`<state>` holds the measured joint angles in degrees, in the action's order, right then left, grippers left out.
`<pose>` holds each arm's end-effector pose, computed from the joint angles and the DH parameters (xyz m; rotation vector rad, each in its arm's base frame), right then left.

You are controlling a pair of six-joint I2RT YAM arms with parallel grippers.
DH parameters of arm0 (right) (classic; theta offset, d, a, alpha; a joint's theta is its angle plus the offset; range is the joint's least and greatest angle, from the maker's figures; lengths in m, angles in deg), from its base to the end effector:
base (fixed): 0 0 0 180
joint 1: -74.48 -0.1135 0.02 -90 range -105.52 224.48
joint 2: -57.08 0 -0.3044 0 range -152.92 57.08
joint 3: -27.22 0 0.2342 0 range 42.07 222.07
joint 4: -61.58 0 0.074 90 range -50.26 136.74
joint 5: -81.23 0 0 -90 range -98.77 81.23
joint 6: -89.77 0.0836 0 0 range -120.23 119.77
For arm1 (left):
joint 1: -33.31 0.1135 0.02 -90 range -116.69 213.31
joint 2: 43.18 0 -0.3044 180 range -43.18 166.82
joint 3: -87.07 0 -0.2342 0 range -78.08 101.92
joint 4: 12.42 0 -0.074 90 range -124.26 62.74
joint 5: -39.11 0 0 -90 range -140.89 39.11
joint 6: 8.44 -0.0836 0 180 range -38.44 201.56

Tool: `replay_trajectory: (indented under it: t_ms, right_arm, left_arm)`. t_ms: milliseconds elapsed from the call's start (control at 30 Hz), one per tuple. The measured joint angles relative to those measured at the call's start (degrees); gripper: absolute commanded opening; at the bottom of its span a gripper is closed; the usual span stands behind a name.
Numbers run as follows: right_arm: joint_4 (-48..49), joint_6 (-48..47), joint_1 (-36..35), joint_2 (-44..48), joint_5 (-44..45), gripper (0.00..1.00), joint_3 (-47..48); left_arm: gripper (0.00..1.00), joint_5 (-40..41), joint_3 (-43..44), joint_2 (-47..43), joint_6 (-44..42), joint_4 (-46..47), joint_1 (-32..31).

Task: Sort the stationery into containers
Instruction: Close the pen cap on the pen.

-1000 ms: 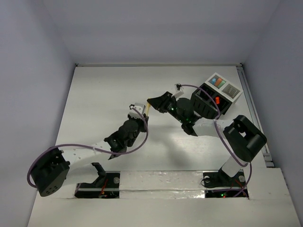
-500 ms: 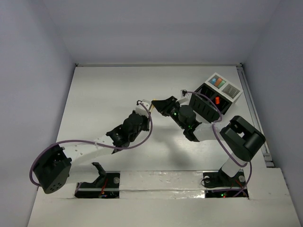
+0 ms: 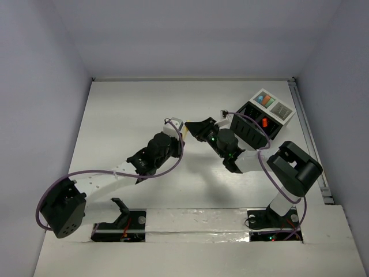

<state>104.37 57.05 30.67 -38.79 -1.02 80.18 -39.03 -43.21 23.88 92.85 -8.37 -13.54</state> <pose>0.2817 0.2546 0.2565 0.3171 1.6939 1.2508 0.2017 -0.1900 0.2882 0.4142 1.7827 -0.5357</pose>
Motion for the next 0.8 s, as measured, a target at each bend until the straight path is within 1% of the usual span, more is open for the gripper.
replay_trajectory:
  t_ms: [167,367,500,700,800]
  right_arm:
    - [-0.11,-0.07,-0.33,-0.09,2.08,0.00,0.37]
    - [0.46,0.22,-0.70,0.24,2.84,0.00,-0.72]
    - [0.87,0.46,-1.29,0.44,2.86,0.00,-1.20]
    - [-2.32,-0.66,-1.53,3.80,3.87,0.00,-1.16]
    - [-6.21,-2.32,-2.27,5.75,4.76,0.00,0.35]
  left_arm:
    - [0.00,-3.39,2.32,0.46,2.49,-2.51,1.86]
    - [0.00,-11.43,4.17,-1.01,6.69,-6.36,6.03]
    - [0.00,-13.66,4.17,-2.34,8.63,-8.11,7.06]
    - [0.00,-14.88,3.67,-2.60,9.97,-6.69,6.82]
    - [0.00,-14.58,0.39,-4.39,10.34,-2.21,6.71]
